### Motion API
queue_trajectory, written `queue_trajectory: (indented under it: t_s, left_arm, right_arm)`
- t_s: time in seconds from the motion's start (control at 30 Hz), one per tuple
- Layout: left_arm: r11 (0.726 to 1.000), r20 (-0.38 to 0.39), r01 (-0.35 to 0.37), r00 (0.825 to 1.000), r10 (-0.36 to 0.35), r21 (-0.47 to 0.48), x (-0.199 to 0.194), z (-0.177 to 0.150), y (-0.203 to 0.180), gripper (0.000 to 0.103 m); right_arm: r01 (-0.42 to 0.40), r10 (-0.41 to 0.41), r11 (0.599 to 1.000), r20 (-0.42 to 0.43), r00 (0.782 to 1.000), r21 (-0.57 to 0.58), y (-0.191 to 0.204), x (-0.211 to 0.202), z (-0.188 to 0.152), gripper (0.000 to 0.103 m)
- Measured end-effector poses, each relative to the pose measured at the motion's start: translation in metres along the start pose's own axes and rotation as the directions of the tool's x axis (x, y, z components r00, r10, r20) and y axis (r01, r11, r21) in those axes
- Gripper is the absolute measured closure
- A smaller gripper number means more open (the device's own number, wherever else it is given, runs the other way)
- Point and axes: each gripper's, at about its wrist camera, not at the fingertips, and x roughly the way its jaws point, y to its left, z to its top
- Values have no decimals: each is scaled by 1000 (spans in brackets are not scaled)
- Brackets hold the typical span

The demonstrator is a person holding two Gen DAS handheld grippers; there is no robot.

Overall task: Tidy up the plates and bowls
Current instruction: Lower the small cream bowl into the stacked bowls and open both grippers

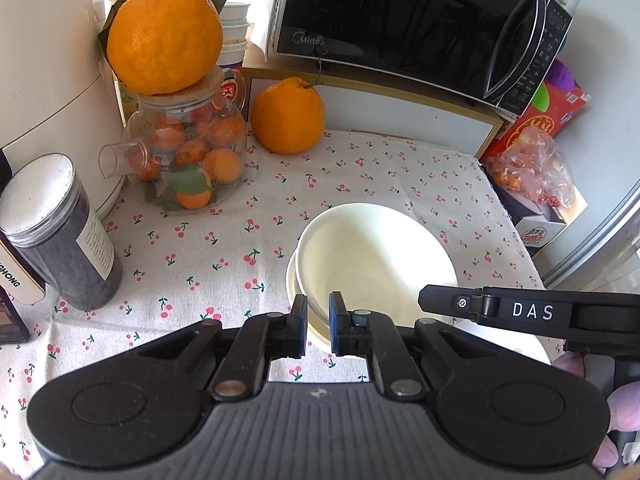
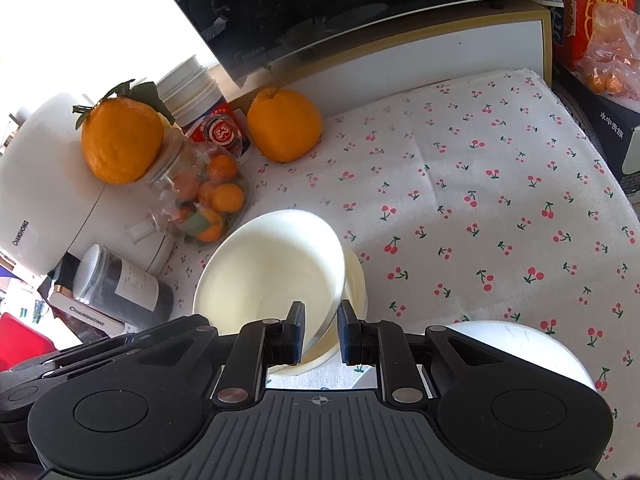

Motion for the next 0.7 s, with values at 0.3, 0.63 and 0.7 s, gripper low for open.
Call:
queue_trajectory:
  t_s: [0.3,0.63,0.7]
  left_arm:
    - [1000,-18,-7,1000,7,13,5,-1,0,94]
    - [999,-38,-19,999,20,30,11,-4,-1,94]
    - [999,-40,-21,999,22,31,11,-4,-1,94]
  right_arm:
    - [27,-27,999,-10,1000,-35,2,5,-1,84]
    - [45,-45,998,-6,999,-52,1,7,0,82]
    - [46,-46,997,-7,999,-54,1,7,0,82]
